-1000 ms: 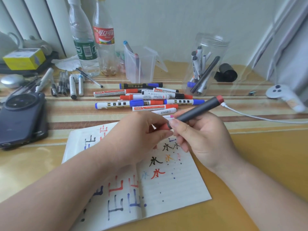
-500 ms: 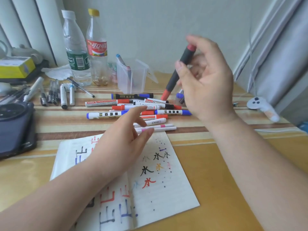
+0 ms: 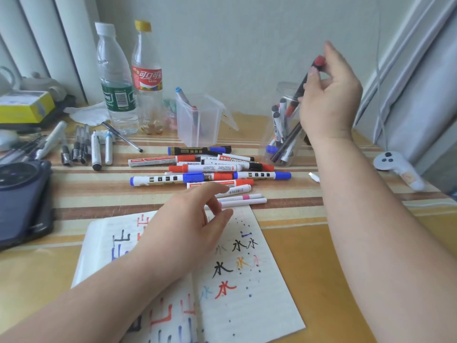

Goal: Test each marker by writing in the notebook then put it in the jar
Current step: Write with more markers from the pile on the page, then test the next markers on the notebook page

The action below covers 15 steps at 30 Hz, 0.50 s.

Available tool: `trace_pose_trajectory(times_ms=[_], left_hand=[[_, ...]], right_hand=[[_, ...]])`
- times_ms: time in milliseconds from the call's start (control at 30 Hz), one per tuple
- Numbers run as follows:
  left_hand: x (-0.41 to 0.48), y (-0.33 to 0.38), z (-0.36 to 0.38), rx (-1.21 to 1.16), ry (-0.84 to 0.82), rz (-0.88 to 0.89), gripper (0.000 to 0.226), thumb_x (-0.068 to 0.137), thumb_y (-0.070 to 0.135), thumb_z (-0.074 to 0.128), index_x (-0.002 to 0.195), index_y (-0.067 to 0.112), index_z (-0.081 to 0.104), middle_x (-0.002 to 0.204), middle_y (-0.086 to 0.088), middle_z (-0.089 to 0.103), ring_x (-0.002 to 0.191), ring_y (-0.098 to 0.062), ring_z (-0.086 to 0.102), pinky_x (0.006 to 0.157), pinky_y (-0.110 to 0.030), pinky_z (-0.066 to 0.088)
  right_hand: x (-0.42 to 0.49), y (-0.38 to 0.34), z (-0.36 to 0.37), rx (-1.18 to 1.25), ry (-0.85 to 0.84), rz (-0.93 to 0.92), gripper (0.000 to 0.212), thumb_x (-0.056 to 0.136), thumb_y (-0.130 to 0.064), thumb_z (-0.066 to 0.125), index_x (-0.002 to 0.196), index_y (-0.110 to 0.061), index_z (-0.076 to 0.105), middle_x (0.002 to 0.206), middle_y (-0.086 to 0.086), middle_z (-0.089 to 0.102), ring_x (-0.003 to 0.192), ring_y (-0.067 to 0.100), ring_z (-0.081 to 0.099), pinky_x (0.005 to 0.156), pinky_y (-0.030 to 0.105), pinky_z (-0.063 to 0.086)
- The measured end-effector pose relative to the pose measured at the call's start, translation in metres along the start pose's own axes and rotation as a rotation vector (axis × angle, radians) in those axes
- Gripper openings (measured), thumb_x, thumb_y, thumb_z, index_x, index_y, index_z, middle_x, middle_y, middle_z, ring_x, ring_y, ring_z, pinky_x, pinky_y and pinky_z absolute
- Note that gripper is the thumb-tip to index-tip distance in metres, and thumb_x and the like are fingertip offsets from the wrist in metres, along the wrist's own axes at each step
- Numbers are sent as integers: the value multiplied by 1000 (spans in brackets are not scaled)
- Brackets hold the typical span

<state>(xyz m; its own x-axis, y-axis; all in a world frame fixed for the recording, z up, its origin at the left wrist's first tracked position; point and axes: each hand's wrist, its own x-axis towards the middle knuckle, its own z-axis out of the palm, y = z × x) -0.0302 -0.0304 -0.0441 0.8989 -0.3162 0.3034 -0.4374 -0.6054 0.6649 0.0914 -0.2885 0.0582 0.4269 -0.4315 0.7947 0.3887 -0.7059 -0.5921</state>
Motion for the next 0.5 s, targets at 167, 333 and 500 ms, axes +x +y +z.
trace_pose_trajectory(times_ms=[167, 333, 500], left_hand=[[0, 2, -2, 0, 15, 6, 22, 92, 43, 62, 114, 43, 62, 88, 25, 61, 76, -3, 58, 61, -20, 41], [0, 2, -6, 19, 44, -4, 6, 91, 37, 65, 95, 41, 67, 78, 23, 62, 76, -2, 58, 64, -22, 46], [4, -2, -14, 39, 123, -86, 22, 87, 13, 61, 94, 30, 73, 82, 17, 64, 65, -2, 58, 64, -20, 47]], right_hand=[[-15, -17, -12, -106, -76, 28, 47, 91, -11, 56, 138, -18, 56, 117, 1, 63, 78, 12, 66, 81, 24, 56], [-68, -53, -25, -253, -622, 20, 15, 92, -17, 64, 102, -26, 71, 88, -16, 66, 74, -4, 59, 69, 20, 50], [-116, -49, -37, -451, -1149, 64, 19, 92, -21, 62, 99, -38, 68, 95, -18, 63, 83, 5, 62, 77, 31, 56]])
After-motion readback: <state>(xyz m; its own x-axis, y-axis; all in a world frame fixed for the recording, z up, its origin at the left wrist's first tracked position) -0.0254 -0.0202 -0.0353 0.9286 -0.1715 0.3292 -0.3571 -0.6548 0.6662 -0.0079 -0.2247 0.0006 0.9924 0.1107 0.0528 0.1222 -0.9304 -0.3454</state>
